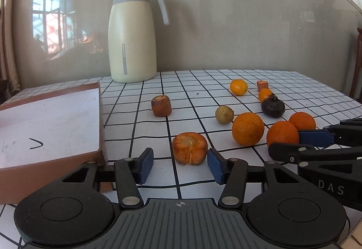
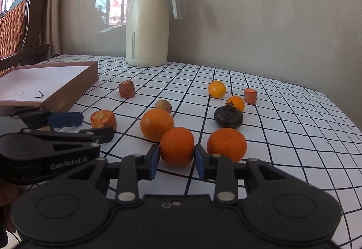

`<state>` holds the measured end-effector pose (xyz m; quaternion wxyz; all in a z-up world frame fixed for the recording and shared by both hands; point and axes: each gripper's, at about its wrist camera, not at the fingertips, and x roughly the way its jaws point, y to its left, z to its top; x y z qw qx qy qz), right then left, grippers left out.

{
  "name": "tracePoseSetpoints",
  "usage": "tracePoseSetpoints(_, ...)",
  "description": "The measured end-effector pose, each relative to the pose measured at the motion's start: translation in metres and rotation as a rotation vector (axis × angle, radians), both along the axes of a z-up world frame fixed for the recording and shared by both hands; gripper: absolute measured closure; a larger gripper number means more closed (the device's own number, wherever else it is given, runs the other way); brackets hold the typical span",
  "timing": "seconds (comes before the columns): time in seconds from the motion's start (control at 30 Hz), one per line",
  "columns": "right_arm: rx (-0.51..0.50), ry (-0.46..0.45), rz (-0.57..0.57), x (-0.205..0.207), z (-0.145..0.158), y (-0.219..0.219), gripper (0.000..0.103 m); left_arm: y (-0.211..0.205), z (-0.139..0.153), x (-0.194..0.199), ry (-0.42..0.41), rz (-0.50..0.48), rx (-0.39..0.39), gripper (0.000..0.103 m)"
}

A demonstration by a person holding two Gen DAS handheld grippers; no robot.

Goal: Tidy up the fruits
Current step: 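Move the left tool toward the peeled orange near the tray, then close the left gripper on the peeled orange while the right gripper grasps an orange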

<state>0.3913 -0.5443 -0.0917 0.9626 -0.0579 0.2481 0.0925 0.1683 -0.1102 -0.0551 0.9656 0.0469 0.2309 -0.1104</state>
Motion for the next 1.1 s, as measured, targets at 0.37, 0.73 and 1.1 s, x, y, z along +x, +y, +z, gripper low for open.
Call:
tracePoseSetpoints(0.37, 0.024, 0.005, -0.015, 0.003, 0.002, -0.001, 0.080, -0.012, 0.001, 0.006, 0.022, -0.011, -0.019, 0.068)
tracePoseSetpoints(0.73, 0.048, -0.040, -0.026, -0.006, 0.017, 0.004, 0.080, -0.004, 0.016, -0.011, -0.007, 0.005, -0.034, 0.068)
tracePoseSetpoints(1.1, 0.053, -0.114, -0.015, -0.025, 0.048, 0.018, 0.080, 0.015, 0.046, -0.039, -0.069, 0.006, -0.024, 0.068)
